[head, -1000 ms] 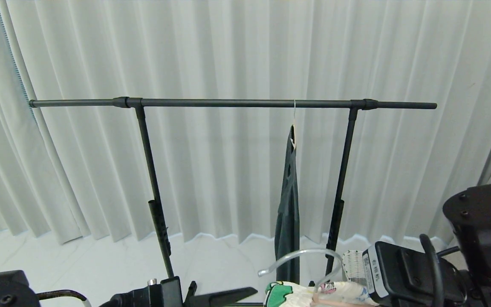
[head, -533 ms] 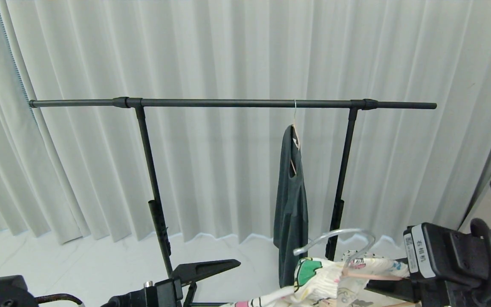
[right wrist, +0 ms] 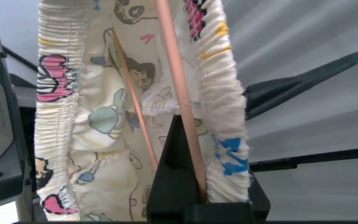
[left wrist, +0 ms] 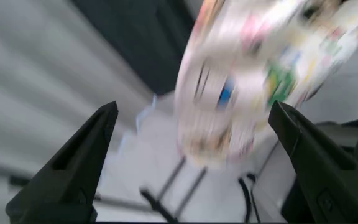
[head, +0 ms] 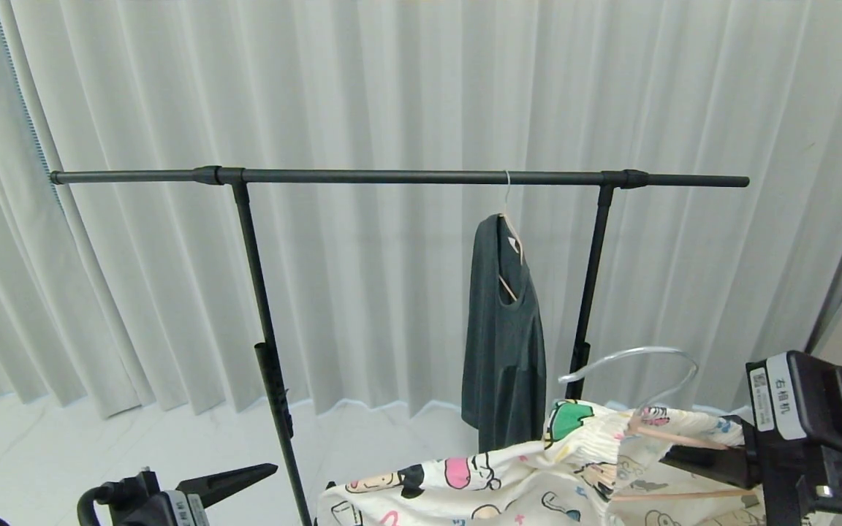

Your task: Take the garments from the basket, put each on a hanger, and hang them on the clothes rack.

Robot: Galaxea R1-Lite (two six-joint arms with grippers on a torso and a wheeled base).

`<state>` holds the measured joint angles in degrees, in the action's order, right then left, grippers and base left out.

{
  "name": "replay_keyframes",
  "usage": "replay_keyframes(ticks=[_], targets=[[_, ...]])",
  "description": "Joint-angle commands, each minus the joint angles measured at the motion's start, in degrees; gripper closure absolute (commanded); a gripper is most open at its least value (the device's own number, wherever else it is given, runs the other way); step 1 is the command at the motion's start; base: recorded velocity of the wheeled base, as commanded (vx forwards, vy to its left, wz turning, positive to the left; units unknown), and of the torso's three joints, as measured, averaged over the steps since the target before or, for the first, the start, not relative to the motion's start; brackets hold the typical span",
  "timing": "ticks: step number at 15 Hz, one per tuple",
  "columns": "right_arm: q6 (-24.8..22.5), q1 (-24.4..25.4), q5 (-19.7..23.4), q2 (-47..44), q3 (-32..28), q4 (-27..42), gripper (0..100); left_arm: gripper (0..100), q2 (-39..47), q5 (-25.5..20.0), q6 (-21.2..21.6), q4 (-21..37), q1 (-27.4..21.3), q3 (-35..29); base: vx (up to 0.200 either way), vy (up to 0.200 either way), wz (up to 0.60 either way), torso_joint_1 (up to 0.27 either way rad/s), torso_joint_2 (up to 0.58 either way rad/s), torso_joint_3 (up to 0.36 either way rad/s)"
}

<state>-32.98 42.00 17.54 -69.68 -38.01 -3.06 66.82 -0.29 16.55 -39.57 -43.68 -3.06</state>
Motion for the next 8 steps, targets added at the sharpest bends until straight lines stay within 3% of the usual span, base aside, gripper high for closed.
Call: replay_keyframes(ticks=[1, 3, 4, 6, 8], targets=[[0.02, 1.42, 0.04, 0.51, -0.22, -0.10, 100, 0, 1.56, -0.23, -3.02, -0.07, 0.88, -0.02, 0.000, 0.000, 0.00, 0.000, 0.00, 0.000], [0.02, 2.48, -0.05, 0.95, -0.66, -0.02, 100, 0, 4.90, -0.23, -3.90, -0.07, 0.88, -0.90, 0.000, 0.000, 0.00, 0.000, 0.00, 0.000], [0.10, 2.65, -0.05, 1.30, -1.01, -0.02, 100, 100, 5.69, -0.59, -4.87, -0.07, 0.61, -1.95, 0.000, 0.000, 0.00, 0.000, 0.00, 0.000], [0.46, 2.21, -0.23, 2.62, -0.66, 0.34, 100, 100, 6.40, -1.20, -4.95, -0.07, 1.32, -1.95, 0.000, 0.000, 0.00, 0.000, 0.00, 0.000], [1.69, 0.28, -0.40, 3.94, -0.13, 0.86, 100, 100, 6.84, -0.23, -5.74, -0.07, 5.27, -1.16, 0.000, 0.000, 0.00, 0.000, 0.00, 0.000]])
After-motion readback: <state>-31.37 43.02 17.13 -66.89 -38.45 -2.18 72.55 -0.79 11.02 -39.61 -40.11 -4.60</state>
